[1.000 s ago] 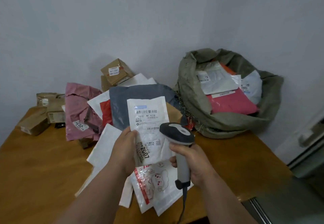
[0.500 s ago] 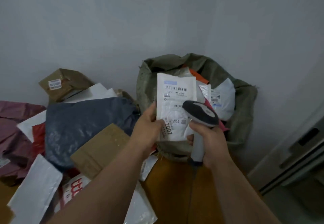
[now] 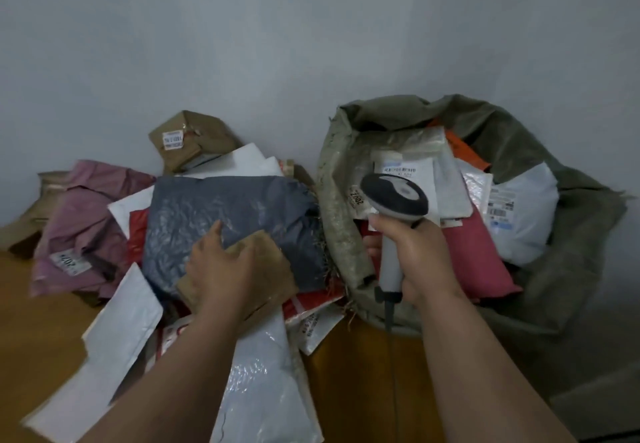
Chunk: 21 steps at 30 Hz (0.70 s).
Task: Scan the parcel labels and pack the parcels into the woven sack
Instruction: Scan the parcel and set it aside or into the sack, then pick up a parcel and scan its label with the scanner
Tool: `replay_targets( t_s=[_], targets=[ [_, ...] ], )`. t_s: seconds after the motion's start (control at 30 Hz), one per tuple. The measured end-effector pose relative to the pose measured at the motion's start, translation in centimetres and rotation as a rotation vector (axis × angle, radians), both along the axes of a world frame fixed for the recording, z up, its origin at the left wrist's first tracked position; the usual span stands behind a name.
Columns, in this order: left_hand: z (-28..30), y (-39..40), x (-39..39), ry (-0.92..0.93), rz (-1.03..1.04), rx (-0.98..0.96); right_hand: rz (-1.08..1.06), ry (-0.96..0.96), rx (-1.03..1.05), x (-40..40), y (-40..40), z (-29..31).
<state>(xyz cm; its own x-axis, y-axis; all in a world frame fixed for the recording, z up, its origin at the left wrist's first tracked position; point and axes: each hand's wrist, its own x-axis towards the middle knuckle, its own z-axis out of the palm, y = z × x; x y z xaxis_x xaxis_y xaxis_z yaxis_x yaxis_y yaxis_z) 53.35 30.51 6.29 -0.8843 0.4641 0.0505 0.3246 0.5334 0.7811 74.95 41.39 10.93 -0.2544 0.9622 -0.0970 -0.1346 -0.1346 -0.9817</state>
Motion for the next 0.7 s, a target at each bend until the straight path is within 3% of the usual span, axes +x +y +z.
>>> replay_targets(
  t_s=[0.17, 0.33, 0.53, 0.7],
  targets=[
    [-2.4, -3.5, -2.6, -0.141, 0.095, -0.064, 0.219, -0.137, -0.047, -4.0, -3.9, -2.0],
    [-4.9, -7.0, -4.9, -0.268, -0.039, -0.085, 0.207, -0.267, -0.184, -7.3, -7.0, -5.2],
    [-6.6, -7.3, -6.5, 0.084, -0.456, -0.396, 0.184, -0.269, -0.238, -10.5, -8.8, -7.2],
    [-7.3, -6.9, -7.1, 0.166, -0.539, -0.478, 0.192, -0.230, -0.241, -11.0, -9.4, -7.8]
  ],
)
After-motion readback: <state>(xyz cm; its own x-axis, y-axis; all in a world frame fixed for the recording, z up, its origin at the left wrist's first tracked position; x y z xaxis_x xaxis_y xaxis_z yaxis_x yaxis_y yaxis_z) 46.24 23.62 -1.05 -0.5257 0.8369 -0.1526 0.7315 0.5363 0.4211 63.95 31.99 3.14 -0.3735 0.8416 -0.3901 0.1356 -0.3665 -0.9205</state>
